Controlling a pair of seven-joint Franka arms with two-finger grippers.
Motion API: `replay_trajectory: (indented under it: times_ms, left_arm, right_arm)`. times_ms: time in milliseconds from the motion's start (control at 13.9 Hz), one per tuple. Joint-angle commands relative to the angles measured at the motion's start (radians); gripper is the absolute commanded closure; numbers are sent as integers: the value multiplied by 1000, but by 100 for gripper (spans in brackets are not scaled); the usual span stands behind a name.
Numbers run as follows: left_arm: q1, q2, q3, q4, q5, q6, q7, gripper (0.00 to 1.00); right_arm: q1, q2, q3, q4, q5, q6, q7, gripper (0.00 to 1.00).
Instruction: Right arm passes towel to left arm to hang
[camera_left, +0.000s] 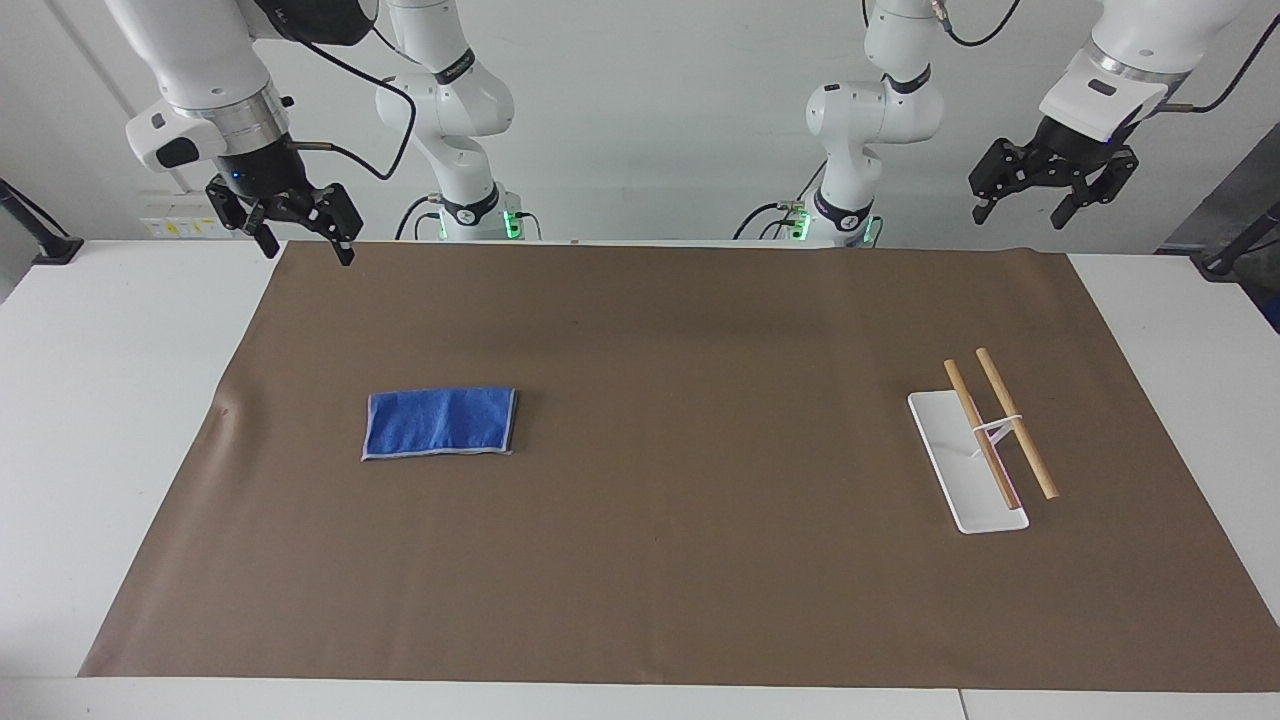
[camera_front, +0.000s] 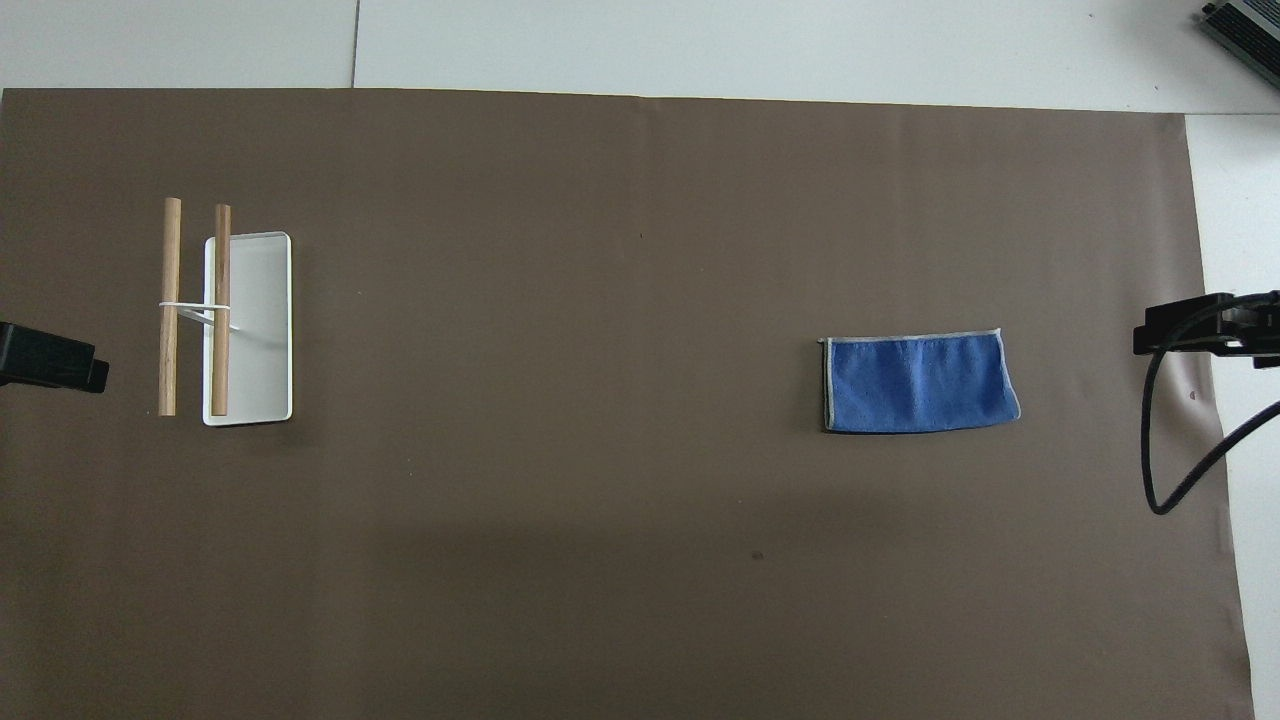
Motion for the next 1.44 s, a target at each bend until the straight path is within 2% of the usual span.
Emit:
replay_trajectory:
  times_ms: [0,933,1364]
  left_arm:
    - [-7,-29,5,-30,20,-5,4,0]
    - [-7,-29,5,-30,20,-5,4,0]
    - [-7,-29,5,-30,20,-5,4,0]
  right_arm:
    - [0,-24,2,-26,-7,2,16,0]
    - [-5,-45,2,-32,-8,-1,16,0]
    - [-1,-70,2,-98,-7,12,16,0]
